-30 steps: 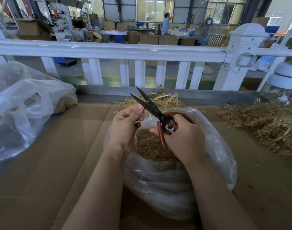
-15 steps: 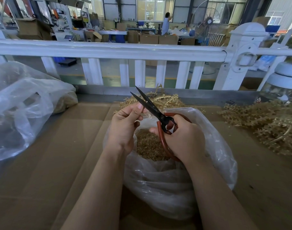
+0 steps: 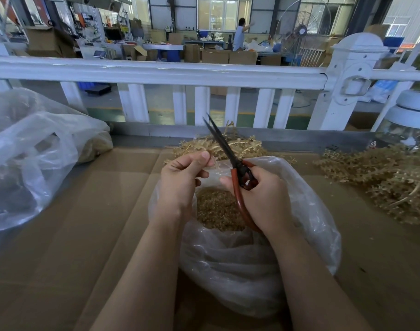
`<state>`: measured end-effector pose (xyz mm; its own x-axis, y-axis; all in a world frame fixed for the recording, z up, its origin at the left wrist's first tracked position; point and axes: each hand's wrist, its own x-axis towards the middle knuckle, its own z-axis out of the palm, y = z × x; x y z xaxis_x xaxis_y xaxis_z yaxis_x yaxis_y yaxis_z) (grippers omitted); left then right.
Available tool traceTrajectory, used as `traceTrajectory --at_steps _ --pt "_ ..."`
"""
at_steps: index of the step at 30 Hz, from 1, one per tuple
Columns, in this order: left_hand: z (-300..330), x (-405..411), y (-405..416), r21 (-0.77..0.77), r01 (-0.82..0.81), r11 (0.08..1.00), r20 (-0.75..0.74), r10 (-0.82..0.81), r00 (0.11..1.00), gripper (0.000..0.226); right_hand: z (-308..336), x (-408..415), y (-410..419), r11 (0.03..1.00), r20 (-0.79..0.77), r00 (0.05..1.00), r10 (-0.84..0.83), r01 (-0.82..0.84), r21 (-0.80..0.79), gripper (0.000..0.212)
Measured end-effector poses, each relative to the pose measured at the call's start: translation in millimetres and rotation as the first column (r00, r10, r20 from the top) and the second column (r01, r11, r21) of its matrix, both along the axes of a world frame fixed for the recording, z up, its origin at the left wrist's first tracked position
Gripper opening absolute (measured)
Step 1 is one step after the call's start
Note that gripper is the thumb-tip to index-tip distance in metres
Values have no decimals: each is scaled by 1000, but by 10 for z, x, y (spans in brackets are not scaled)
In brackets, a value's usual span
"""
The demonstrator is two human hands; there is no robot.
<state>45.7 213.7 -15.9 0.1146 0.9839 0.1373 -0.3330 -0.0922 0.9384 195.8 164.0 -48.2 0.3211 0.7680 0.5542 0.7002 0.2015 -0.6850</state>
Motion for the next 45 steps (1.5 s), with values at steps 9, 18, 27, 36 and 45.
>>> traceTrajectory --at_steps 9,18,27,36,45 --pt "-30 49 -41 100 134 986 -154 -118 981 10 41 -9 63 989 -324 940 106 -135 -67 13" --pt "-33 38 -19 60 100 993 -107 -94 990 16 45 -23 55 985 -223 966 128 -151 -87 11" --pt "39 14 -30 13 20 1000 75 -21 997 12 2 25 21 986 75 997 14 -1 -170 67" --pt "5 -7 4 81 86 993 17 -88 996 21 5 24 -7 995 275 960 -47 70 -74 65" --pt "5 -6 6 52 154 987 18 -155 988 18 -5 27 -21 992 337 933 -123 112 52 65"
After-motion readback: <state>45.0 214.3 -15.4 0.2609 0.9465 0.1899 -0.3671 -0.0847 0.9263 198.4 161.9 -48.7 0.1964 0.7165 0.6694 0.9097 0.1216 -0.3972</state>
